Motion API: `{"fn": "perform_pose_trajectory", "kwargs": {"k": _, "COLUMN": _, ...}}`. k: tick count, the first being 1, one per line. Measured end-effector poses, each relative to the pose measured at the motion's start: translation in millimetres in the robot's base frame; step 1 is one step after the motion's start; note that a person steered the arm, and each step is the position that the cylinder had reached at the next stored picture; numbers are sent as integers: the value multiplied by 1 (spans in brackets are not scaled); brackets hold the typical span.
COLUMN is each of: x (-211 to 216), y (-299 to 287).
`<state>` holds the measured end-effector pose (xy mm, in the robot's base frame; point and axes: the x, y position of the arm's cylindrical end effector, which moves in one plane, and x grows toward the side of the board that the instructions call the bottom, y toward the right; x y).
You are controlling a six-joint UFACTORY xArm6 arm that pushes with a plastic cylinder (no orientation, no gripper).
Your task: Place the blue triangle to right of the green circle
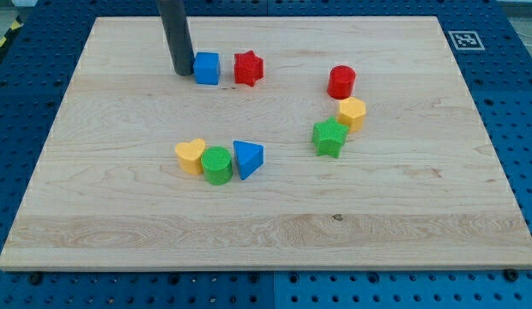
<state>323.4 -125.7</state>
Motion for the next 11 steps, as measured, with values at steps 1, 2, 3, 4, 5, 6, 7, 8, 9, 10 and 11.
{"fn": "perform_pose_trajectory", "kwargs": {"k": 1, "x": 4, "y": 4}}
{"fn": "perform_pose_trajectory", "kwargs": {"k": 2, "x": 11, "y": 4}}
{"fn": "perform_pose_trajectory", "kwargs": {"k": 3, "x": 34, "y": -1}}
{"fn": "perform_pose_trajectory", "kwargs": {"k": 4, "x": 73, "y": -1}}
{"fn": "perform_pose_trajectory", "kwargs": {"k": 5, "x": 106, "y": 10}}
{"fn": "perform_pose_trajectory", "kwargs": {"k": 6, "x": 133, "y": 32}}
{"fn": "perform_pose_trajectory", "kwargs": {"k": 7, "x": 136, "y": 51}}
{"fn": "perform_pose_trajectory", "kwargs": {"k": 8, "x": 138, "y": 72}}
{"fn": "perform_pose_trajectory", "kwargs": {"k": 9, "x": 141, "y": 91}}
{"fn": "perform_pose_trajectory", "kwargs": {"k": 10, "x": 160, "y": 112}}
{"fn": "perform_pose_trajectory", "kwargs": {"k": 11, "x": 182, "y": 128}}
